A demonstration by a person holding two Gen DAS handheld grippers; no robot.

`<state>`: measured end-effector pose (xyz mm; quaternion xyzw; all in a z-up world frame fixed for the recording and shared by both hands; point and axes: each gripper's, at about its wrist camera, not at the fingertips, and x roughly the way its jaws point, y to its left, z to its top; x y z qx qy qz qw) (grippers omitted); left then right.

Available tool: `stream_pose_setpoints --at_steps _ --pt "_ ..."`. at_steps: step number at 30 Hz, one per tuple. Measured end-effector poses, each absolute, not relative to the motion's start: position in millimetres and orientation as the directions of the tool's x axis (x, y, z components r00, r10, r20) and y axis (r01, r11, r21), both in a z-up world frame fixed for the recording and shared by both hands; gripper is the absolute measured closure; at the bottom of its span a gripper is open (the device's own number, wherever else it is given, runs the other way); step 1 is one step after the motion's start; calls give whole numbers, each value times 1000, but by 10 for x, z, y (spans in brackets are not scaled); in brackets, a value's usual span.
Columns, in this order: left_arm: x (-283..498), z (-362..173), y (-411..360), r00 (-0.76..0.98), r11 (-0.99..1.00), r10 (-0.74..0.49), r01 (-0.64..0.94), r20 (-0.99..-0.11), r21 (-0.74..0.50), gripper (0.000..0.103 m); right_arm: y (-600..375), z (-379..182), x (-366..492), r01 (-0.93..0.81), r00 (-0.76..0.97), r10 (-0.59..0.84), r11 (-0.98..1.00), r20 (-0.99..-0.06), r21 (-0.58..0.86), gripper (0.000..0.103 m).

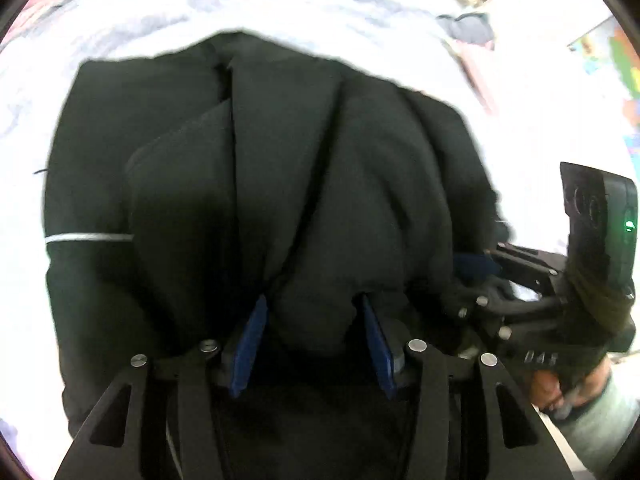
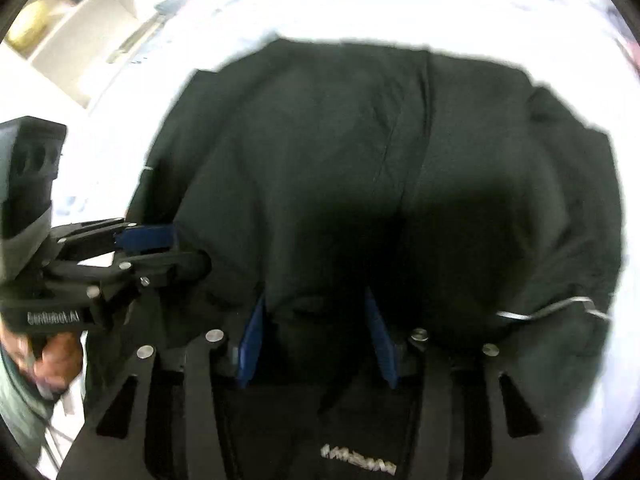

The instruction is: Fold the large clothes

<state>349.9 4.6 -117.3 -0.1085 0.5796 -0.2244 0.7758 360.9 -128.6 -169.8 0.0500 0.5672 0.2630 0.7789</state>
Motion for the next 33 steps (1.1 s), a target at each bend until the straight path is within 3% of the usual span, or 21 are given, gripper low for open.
stream_pose_setpoints --at_steps 5,8,13,16,21,24,27,33 --pt "3115 -679 301 299 800 -600 252 -742 -545 52 -1435 -1106 3262 -414 302 505 834 -809 366 53" --pt "3019 -635 323 318 766 -642 237 -698 -597 52 -1360 -1086 3218 -437 305 511 825 -804 359 53" --pt "3234 -1345 277 238 871 -487 58 -841 -488 53 -1093 -1682 3286 -411 235 401 866 -886 283 53" --pt "3360 -1635 247 208 870 -475 -34 -855 -492 53 -1160 -1985 3341 -329 211 416 882 -884 337 54" --pt "3273 -1444 196 226 882 -464 35 -856 -469 53 -1251 -1852 3272 -318 210 433 878 -876 358 54" --pt "3013 -1198 362 251 861 -504 66 -827 -505 53 -1455 -1664 3099 -326 216 474 859 -854 394 53" --pt "2652 -968 642 294 881 -468 75 -833 -468 53 -1726 -1522 2922 -317 244 461 869 -853 379 53" --pt "2083 -870 1601 326 888 -395 -105 -859 -448 53 -2395 -1492 2617 -212 253 368 923 -895 320 53"
